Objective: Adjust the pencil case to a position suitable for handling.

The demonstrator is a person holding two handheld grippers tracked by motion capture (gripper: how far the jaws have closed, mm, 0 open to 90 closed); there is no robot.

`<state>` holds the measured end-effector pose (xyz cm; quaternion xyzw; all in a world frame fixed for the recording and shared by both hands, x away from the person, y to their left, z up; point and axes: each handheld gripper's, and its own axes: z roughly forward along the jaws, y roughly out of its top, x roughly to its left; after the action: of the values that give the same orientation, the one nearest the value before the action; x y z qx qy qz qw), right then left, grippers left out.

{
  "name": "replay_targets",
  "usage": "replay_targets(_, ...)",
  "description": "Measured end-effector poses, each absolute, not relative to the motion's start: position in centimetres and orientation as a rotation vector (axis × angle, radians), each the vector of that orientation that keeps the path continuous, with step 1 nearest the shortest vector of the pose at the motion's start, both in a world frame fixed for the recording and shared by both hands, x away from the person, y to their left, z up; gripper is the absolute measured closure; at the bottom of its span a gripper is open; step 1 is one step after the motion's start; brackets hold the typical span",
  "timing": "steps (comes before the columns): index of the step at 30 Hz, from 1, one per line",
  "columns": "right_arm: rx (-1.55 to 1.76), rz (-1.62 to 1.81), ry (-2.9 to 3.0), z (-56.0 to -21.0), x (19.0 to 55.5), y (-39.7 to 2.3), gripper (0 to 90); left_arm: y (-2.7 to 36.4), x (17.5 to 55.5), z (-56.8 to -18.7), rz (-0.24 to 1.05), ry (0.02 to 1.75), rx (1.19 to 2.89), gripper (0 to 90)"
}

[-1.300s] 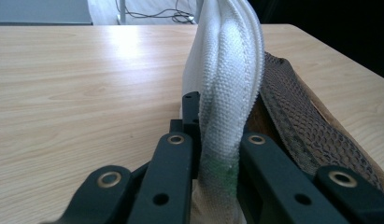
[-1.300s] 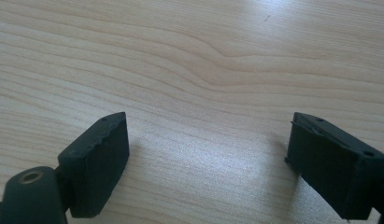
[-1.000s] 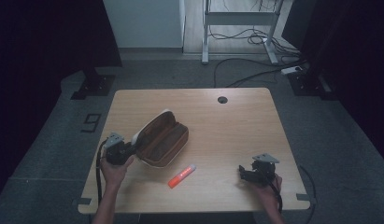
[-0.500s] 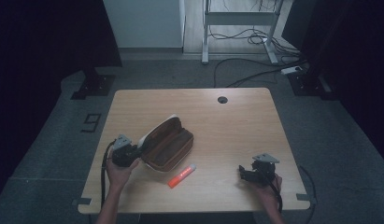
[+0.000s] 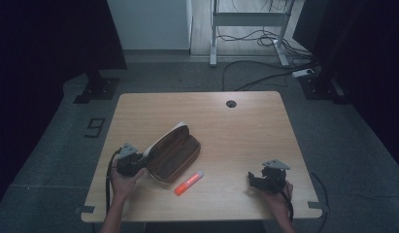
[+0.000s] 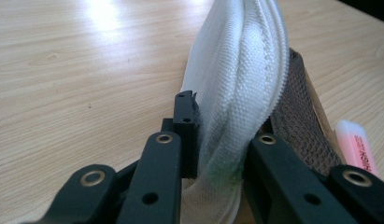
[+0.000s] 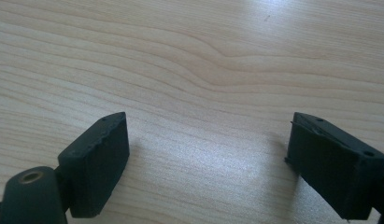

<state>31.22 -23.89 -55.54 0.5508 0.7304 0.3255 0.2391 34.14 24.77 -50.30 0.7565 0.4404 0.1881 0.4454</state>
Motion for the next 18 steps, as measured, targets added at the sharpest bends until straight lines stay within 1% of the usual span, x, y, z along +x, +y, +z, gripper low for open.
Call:
replay_targets(4, 1.508, 0.891, 2.0, -55.54, 31.22, -23.89, 12.5, 24.56, 34.22, -50.5, 0.474, 1.103, 1.899, 75.9)
replay_targets(9, 1.508, 0.891, 2.0, -55.54, 31.22, -23.89, 12.4, 24.68, 34.26, -50.42, 0.456, 1.11, 1.885, 73.5)
replay_targets(11, 1.508, 0.891, 2.0, -55.54, 31.23, -23.89, 12.4, 24.68, 34.19, -50.35, 0.461, 1.11, 1.879, 70.6)
replay_targets(12, 1.508, 0.892, 2.0, -55.54, 31.23, -23.89, 12.4, 24.69, 34.15, -50.31, 0.463, 1.114, 1.877, 67.5)
replay_targets(16, 1.508, 0.892, 2.0, -55.54, 31.22, -23.89, 12.5, 24.84, 34.09, -50.26, 0.465, 1.144, 1.882, 48.0)
replay_targets(18, 1.508, 0.891, 2.0, -55.54, 31.23, -23.89, 12.4, 24.94, 33.91, -50.31, 0.475, 1.147, 1.879, 41.6)
